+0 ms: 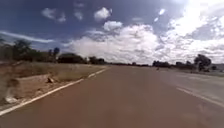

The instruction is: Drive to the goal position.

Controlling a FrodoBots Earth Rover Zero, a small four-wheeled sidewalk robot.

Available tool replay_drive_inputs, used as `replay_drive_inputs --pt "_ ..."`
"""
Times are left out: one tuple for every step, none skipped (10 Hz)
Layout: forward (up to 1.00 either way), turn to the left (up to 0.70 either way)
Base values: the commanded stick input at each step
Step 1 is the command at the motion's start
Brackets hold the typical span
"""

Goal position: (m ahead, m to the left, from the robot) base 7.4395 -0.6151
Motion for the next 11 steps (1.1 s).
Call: replay_drive_inputs --pt "1.00 0.00" --pt "1.00 0.00" --pt "1.00 0.00" --pt "1.00 0.00" --pt "1.00 0.00" --pt "1.00 0.00" --pt "1.00 0.00" --pt "1.00 0.00" --pt "1.00 0.00" --pt "1.00 0.00" --pt "1.00 0.00"
